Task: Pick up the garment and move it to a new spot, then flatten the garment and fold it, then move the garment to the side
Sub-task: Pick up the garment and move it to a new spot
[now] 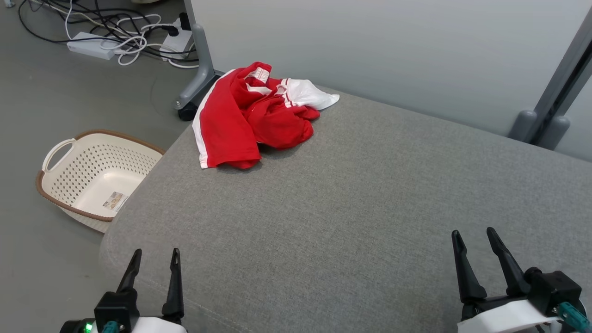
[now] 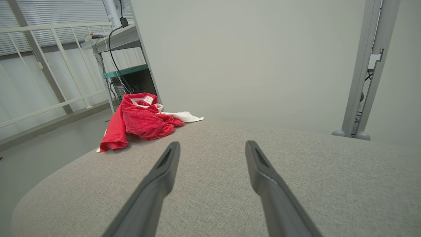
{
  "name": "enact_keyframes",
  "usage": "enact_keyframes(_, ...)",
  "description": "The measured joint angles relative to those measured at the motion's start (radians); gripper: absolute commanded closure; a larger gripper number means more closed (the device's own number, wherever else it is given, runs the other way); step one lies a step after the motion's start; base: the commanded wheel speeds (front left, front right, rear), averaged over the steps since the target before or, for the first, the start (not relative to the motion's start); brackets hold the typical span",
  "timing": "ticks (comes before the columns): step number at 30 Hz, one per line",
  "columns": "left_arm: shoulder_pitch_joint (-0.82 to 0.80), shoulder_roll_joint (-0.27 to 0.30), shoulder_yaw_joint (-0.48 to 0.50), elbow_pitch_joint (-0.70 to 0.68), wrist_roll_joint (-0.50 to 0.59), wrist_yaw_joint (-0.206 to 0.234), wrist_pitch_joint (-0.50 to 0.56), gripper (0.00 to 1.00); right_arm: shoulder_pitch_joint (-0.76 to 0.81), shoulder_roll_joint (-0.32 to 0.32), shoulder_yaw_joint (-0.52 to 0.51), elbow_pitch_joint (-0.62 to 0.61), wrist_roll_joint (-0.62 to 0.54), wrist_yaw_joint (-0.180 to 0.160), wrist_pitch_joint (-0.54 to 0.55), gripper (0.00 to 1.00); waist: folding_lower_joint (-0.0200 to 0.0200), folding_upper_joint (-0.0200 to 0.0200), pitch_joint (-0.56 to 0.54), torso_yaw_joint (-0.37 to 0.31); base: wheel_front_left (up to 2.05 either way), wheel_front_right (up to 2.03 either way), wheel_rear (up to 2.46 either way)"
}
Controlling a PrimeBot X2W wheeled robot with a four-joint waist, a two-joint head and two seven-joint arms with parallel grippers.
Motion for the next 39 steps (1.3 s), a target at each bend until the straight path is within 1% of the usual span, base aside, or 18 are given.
enact_keyframes(4,-0.006,0.001,0.03,-0.031,-0.03,-0.002,0.0,0.0,-0.022,0.0,0.008,-0.004,-0.03,0.0,0.0,0.0,0.0,0.0,0.039,-0.004,0.0,0.0,0.0)
enact_keyframes(8,-0.089,0.043,0.07,-0.064,-0.044,-0.016,0.0,0.0,-0.051,0.0,-0.002,-0.011,-0.062,0.0,0.0,0.0,0.0,0.0,0.087,-0.025,0.0,0.0,0.0)
enact_keyframes(10,-0.157,0.077,0.081,-0.066,-0.046,-0.023,0.004,0.0,-0.064,-0.001,-0.01,-0.013,-0.077,0.0,0.0,0.0,0.0,0.0,0.111,-0.039,0.0,0.0,0.0)
enact_keyframes(11,-0.193,0.098,0.085,-0.066,-0.044,-0.029,0.023,0.0,-0.07,-0.001,-0.009,-0.015,-0.083,0.0,0.0,0.0,0.0,0.0,0.122,-0.047,0.0,0.0,0.0)
enact_keyframes(15,-0.37,0.192,0.092,-0.056,-0.022,-0.054,0.114,0.0,-0.106,0.0,0.001,-0.03,-0.097,0.0,0.0,0.0,0.0,0.0,0.16,-0.094,0.0,0.0,0.0)
enact_keyframes(17,-0.459,0.231,0.091,-0.037,-0.021,-0.074,0.165,0.0,-0.12,0.0,0.006,-0.041,-0.104,0.0,0.0,0.0,0.0,0.0,0.179,-0.122,0.0,0.0,0.0)
enact_keyframes(19,-0.549,0.261,0.09,0.015,-0.032,-0.105,0.233,0.0,-0.135,0.0,0.009,-0.054,-0.108,0.0,0.0,0.0,0.0,0.0,0.198,-0.152,0.0,0.0,0.0)
enact_keyframes(22,-0.671,0.293,0.105,0.099,-0.083,-0.129,0.346,0.0,-0.154,-0.001,0.015,-0.066,-0.119,0.0,0.0,0.0,-0.0001,0.0,0.228,-0.198,0.0,0.0,0.0)
enact_keyframes(25,-0.787,0.346,0.103,0.188,-0.088,-0.142,0.429,0.0,-0.172,0.0,0.016,-0.083,-0.134,0.0,-0.002,0.0,0.0,0.0,0.26,-0.246,0.0,0.0,0.0)
enact_keyframes(28,-0.854,0.37,0.095,0.284,-0.09,-0.147,0.496,0.0,-0.186,-0.001,0.011,-0.097,-0.146,0.0,-0.002,0.0,0.0,0.0,0.298,-0.29,0.0,0.0,0.0)
enact_keyframes(33,-0.93,0.391,0.092,0.417,-0.094,-0.143,0.562,0.0,-0.2,-0.001,-0.019,-0.125,-0.157,0.0,-0.002,0.0,-0.0001,0.0,0.368,-0.354,0.0,0.0,0.0)
enact_keyframes(38,-0.986,0.405,0.09,0.501,-0.092,-0.132,0.567,0.0,-0.202,-0.001,-0.042,-0.14,-0.162,0.0,-0.002,0.0,0.0,0.0,0.436,-0.403,0.0,0.0,0.0)
enact_keyframes(39,-0.993,0.407,0.091,0.514,-0.092,-0.123,0.567,0.0,-0.202,-0.001,-0.043,-0.144,-0.162,0.0,-0.002,0.0,-0.0001,0.0,0.448,-0.41,0.0,0.0,0.0)
